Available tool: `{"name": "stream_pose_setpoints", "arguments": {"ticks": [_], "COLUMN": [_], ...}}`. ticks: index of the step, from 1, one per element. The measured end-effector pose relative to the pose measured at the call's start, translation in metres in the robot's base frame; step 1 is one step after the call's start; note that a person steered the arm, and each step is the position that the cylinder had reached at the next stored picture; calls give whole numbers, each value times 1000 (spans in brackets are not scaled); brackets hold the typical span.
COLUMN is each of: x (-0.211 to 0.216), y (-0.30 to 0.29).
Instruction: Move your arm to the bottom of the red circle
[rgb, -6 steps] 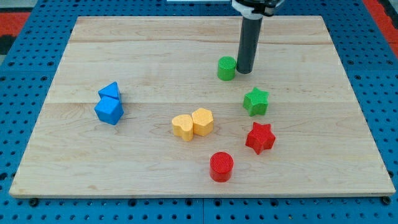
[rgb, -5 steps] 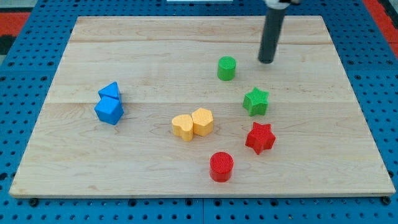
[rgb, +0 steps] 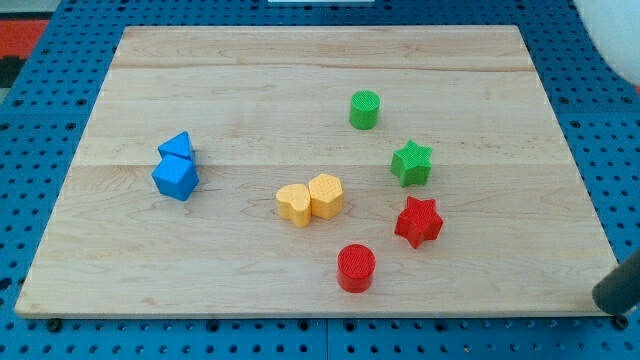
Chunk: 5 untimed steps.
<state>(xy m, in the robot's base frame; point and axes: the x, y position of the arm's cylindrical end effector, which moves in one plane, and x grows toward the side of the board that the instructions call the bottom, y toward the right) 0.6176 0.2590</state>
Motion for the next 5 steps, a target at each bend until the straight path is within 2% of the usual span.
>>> {"name": "stream_pose_setpoints", "arguments": {"ticks": [2, 3, 4, 5], "x": [1, 1, 1, 1], "y": [-126, -211, -255, -252]}}
